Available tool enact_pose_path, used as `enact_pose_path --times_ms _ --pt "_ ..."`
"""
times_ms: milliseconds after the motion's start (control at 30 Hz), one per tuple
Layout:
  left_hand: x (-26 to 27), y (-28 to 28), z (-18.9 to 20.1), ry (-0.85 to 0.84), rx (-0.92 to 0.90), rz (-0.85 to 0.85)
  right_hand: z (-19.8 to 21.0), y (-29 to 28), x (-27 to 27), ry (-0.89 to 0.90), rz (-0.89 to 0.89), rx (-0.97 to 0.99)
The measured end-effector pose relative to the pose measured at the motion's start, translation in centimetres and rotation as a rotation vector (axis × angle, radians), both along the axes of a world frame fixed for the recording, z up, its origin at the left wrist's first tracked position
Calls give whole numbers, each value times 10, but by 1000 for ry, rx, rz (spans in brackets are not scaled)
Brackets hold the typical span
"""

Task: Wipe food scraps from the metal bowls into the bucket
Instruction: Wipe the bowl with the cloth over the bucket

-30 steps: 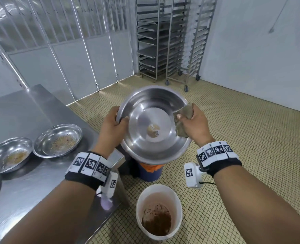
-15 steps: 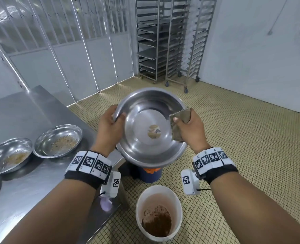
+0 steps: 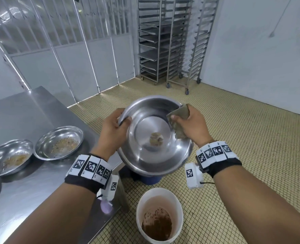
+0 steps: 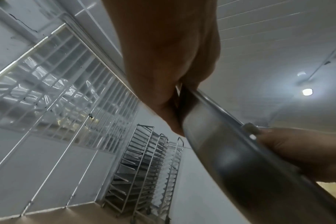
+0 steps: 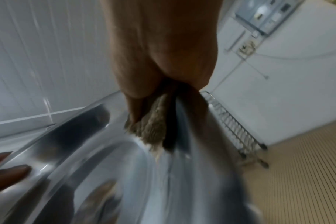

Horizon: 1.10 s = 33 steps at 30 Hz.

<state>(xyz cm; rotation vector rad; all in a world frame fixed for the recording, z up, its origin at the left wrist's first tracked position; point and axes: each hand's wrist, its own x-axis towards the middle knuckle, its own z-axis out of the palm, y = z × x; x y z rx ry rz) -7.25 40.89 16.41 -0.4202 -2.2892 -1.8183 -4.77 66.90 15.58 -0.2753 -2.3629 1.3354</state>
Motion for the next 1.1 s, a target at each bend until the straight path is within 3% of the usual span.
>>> enact_pose_path --times_ms 100,300,433,567,767,967,1100 --pt "-2 5 -2 -10 33 -2 17 3 -3 1 18 98" --pt "-9 8 -11 2 264 151 -28 -9 0 4 -107 -200" --pt "-13 -2 -14 -13 92 90 -19 -4 -2 -16 -69 -167" --pt "-17 -16 2 -39 -135 -56 2 8 1 -13 52 38" --pt "-12 -14 8 31 -129 -63 18 2 -1 -40 130 246" --pt "-3 -7 3 -2 158 130 -19 -24 14 79 -103 -207" --pt "6 -10 -1 31 -1 48 -8 -16 13 10 -63 -139"
